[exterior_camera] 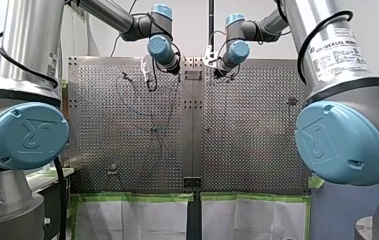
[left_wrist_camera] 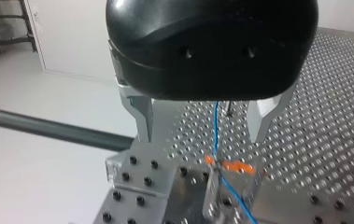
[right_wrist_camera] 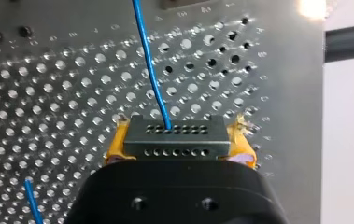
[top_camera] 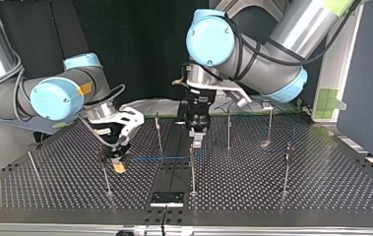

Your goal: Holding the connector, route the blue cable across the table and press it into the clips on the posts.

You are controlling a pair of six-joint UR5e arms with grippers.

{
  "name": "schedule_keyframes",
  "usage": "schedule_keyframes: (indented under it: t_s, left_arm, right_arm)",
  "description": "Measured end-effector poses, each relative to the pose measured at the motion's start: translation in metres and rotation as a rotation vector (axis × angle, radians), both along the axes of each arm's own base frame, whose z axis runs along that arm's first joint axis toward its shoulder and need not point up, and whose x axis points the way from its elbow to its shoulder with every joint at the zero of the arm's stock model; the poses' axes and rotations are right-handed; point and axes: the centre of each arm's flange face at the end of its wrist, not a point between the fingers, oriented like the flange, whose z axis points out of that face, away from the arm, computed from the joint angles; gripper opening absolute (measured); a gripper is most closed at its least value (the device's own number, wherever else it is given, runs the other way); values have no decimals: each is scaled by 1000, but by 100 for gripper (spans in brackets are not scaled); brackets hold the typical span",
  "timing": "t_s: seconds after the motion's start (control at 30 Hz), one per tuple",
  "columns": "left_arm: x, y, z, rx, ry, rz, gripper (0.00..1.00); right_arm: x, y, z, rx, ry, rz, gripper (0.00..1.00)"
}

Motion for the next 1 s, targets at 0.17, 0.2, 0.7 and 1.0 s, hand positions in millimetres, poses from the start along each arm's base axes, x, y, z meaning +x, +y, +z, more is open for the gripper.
schedule_keyframes:
  t_s: [0.17, 0.2, 0.7, 1.0]
  left_arm:
    - [-11, -16, 9, 0, -14, -26, 100]
    - [-14, -20, 11, -2, -17, -33, 100]
    - [-15, -68, 15, 16, -8, -71, 100]
    - [8, -76, 14, 25, -8, -37, 100]
  right_arm:
    - [-2, 1, 4, -6, -1, -3, 0]
    - [-2, 2, 4, -6, -1, -3, 0]
    - [-7, 6, 11, -5, 0, -6, 0]
    - [-14, 6, 3, 11, 9, -15, 0]
